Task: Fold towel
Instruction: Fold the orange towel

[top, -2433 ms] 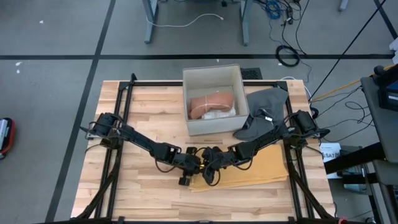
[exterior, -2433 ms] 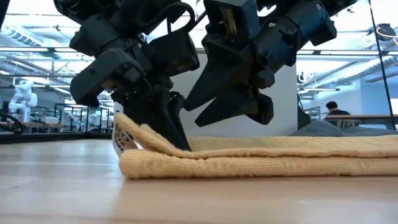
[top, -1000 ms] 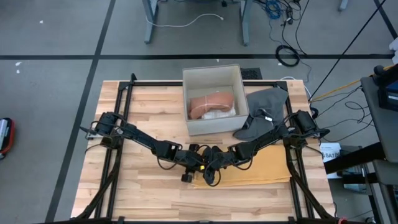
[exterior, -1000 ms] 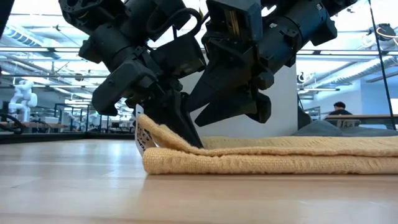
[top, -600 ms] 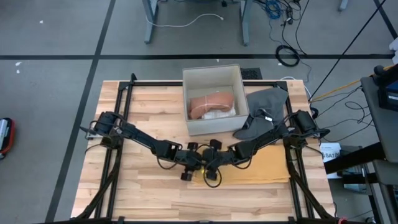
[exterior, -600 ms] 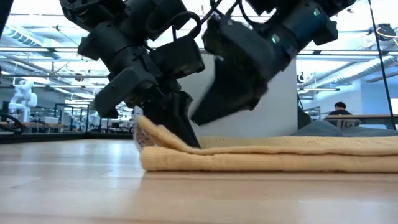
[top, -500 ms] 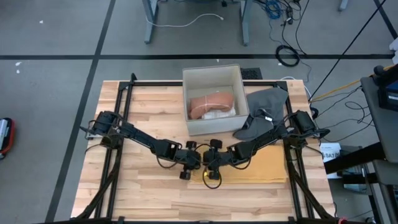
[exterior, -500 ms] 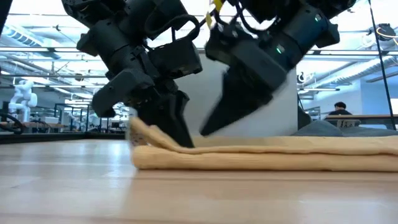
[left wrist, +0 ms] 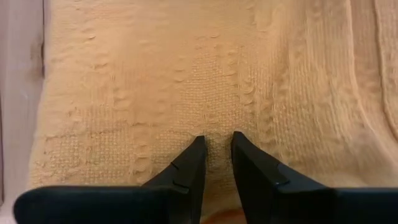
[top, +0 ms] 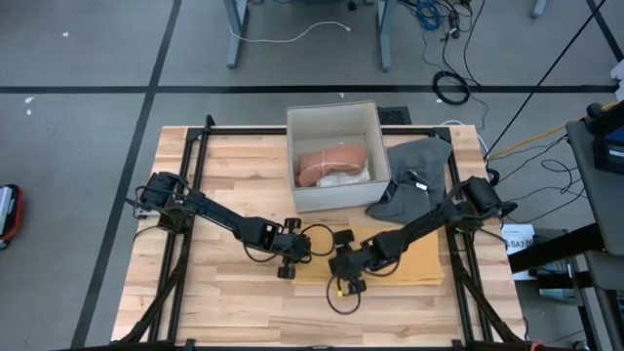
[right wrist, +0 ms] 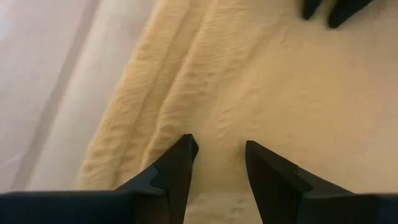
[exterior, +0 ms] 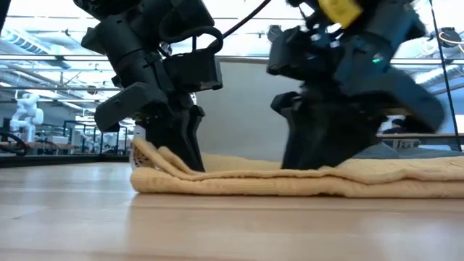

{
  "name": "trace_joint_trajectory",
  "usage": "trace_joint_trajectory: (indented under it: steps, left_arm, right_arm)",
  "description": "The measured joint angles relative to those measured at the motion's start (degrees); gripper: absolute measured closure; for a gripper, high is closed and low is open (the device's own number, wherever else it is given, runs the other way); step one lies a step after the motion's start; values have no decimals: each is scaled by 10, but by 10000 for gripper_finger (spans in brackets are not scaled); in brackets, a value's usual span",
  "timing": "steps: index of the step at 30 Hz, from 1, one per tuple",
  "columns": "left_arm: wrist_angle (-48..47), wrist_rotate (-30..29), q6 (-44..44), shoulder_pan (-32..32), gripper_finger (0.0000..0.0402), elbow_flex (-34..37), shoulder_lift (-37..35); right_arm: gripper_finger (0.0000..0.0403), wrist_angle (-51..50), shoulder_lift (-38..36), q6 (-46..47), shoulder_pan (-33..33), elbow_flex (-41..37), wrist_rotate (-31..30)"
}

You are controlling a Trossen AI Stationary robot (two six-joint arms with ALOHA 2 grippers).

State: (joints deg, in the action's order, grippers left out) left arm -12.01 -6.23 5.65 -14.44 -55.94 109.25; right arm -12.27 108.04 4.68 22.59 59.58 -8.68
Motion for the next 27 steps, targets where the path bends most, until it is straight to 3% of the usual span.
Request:
trace_joint_trajectory:
  steps: [6, 13, 17, 27]
  left_arm:
    - [12, 2, 0, -1, 314, 0, 0]
    - [20, 0, -17, 0, 314, 5, -23]
    - [-8, -4, -17, 0, 314, 9, -65]
    - [-13, 4, -16, -44, 314, 7, -174]
  right_arm:
    - [259, -28, 0, 21, 47, 0, -16]
    - [259, 49, -19, -16, 69, -6, -105]
    - [259, 105, -28, -28, 69, -4, -109]
    - [259, 119, -35, 17, 89, -4, -87]
